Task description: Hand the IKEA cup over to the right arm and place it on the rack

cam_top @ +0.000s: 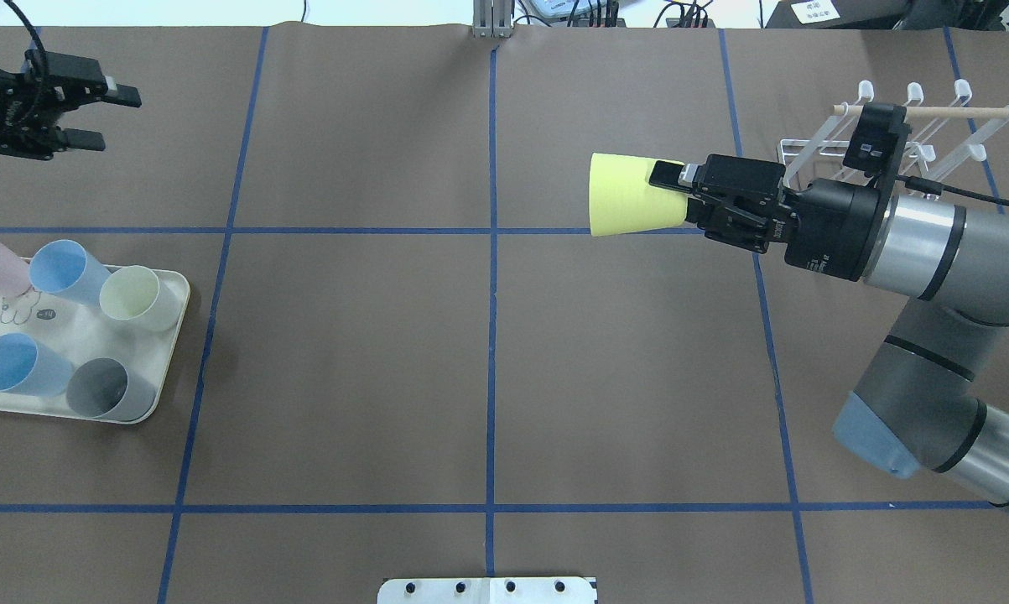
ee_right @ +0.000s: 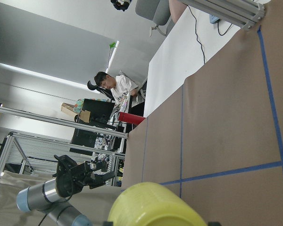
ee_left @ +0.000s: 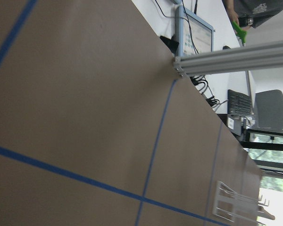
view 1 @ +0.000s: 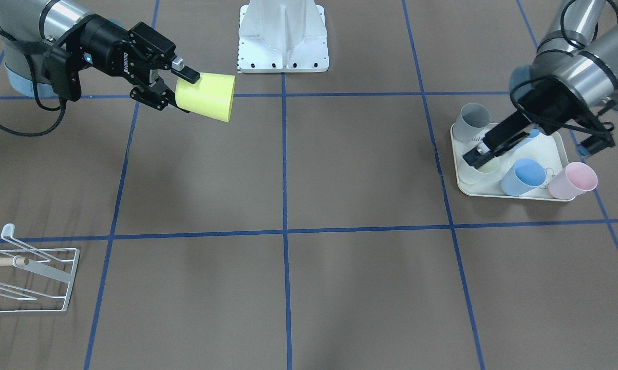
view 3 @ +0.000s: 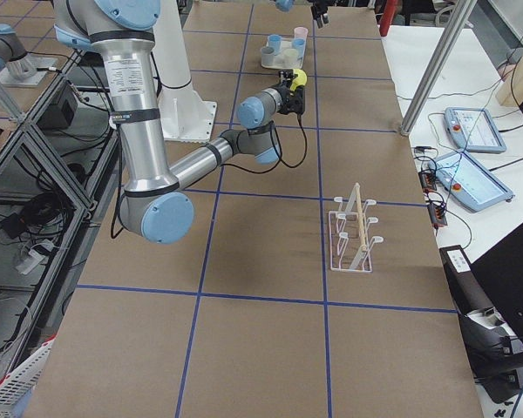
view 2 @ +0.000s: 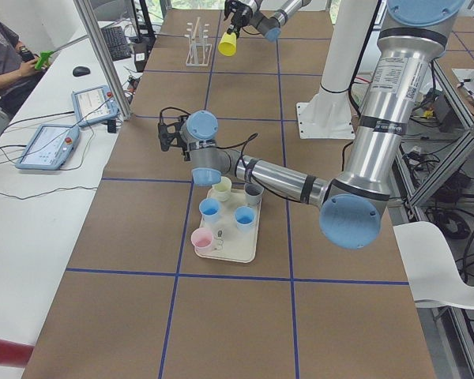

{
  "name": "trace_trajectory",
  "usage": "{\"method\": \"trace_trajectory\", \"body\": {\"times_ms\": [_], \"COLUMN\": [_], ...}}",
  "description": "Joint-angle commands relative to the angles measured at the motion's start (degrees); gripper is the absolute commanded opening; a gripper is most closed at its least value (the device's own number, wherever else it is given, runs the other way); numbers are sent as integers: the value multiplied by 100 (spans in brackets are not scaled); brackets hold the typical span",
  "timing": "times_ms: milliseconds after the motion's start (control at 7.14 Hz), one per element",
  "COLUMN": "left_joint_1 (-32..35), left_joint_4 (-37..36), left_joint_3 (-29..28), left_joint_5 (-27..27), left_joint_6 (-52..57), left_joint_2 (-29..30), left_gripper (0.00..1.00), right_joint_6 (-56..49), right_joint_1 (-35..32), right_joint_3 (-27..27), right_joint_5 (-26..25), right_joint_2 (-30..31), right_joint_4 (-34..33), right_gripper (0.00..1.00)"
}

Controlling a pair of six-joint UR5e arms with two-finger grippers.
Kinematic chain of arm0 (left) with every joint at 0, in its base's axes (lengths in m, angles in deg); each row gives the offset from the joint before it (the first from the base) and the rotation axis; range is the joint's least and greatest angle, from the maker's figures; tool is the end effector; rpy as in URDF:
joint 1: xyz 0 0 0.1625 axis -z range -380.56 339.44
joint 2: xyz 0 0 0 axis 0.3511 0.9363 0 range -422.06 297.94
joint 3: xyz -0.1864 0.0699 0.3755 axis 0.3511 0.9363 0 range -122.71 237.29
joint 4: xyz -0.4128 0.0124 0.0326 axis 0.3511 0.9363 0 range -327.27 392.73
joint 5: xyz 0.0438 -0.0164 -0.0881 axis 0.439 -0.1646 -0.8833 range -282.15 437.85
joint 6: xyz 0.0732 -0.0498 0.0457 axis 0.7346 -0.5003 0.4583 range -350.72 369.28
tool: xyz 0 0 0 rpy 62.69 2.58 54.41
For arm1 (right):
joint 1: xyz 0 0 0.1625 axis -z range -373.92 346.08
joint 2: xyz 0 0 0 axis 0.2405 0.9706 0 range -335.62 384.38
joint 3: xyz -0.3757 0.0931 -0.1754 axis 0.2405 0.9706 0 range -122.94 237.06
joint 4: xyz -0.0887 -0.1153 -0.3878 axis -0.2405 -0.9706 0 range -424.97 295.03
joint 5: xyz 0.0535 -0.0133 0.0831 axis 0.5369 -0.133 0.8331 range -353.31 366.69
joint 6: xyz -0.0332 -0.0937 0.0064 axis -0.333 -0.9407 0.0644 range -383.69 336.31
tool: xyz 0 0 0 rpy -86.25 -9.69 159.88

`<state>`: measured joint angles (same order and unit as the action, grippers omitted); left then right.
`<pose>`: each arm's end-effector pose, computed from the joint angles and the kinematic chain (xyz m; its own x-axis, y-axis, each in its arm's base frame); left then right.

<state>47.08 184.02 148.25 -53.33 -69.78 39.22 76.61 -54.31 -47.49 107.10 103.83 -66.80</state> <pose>0.1530 -0.5498 0.4218 0.1924 -0.0922 -0.9770 0.4270 0.9042 -0.0013 -0.2935 -0.4011 0.2836 -0.3875 -0.0988 0.9165 -0.4489 0.8886 -0.0940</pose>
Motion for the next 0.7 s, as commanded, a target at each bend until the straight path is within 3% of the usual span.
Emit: {"method": "trace_trajectory", "body": {"times_ms": [0,140,280,560], "left_joint_1": [416,556,506,505], "left_joint_4": [-1096,-1554,-1619,-1637], "left_joint_3": [-17,-8,-130,-499], "left_joint_5": [231,503,888,840], "left_joint_6": [3101,4220,4571,4583], "left_joint_2": [-650,-923,-1178,-1137], "left_gripper": [100,100,100,100], "right_joint_6": [-2,-2,-2,-72], "right_joint_1": [-4,-4,5,-47], "right_joint_3": [4,5,5,13], "right_joint_5": [-4,-57,-83,-127], "right_joint_2": [44,79,96,201], "right_joint_4": [24,24,24,-72], "right_gripper": [13,14,14,14]}}
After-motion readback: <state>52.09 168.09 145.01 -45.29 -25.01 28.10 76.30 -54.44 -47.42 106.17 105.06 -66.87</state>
